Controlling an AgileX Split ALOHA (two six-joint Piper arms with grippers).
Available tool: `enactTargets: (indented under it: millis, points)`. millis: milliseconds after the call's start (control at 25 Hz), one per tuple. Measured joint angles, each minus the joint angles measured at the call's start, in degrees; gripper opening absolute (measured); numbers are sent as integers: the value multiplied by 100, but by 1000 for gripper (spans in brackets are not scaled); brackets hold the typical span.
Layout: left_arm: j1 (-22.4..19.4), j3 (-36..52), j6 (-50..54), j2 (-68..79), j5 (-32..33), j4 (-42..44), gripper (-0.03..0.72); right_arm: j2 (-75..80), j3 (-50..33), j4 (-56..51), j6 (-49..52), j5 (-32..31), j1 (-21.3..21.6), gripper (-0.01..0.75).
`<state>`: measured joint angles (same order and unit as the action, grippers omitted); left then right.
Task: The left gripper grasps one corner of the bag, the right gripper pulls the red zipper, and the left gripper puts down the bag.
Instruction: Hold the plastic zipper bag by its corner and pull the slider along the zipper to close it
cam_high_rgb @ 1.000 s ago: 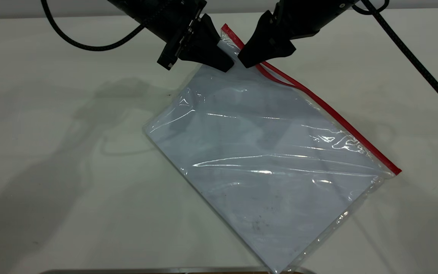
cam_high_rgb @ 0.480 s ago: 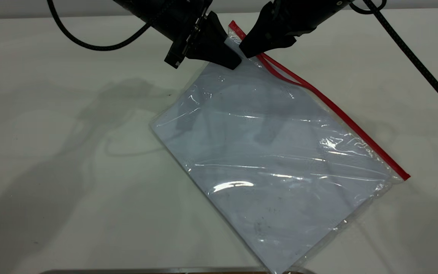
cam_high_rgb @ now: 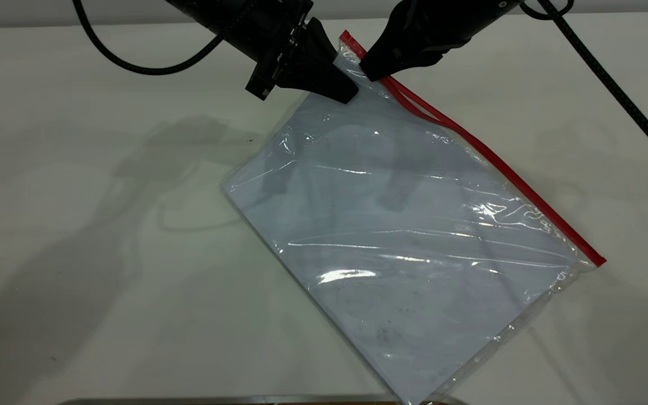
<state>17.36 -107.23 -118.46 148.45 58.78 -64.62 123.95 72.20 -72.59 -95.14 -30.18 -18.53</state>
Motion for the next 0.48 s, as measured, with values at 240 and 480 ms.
enactTargets:
  millis: [240,480]
  points:
    - [-67,0,52,10,42,-264,53,0,13,830,971,-196,274,35]
    - [-282,0,77,17,194,-538,53,0,61,1758,1715,-538,520,35]
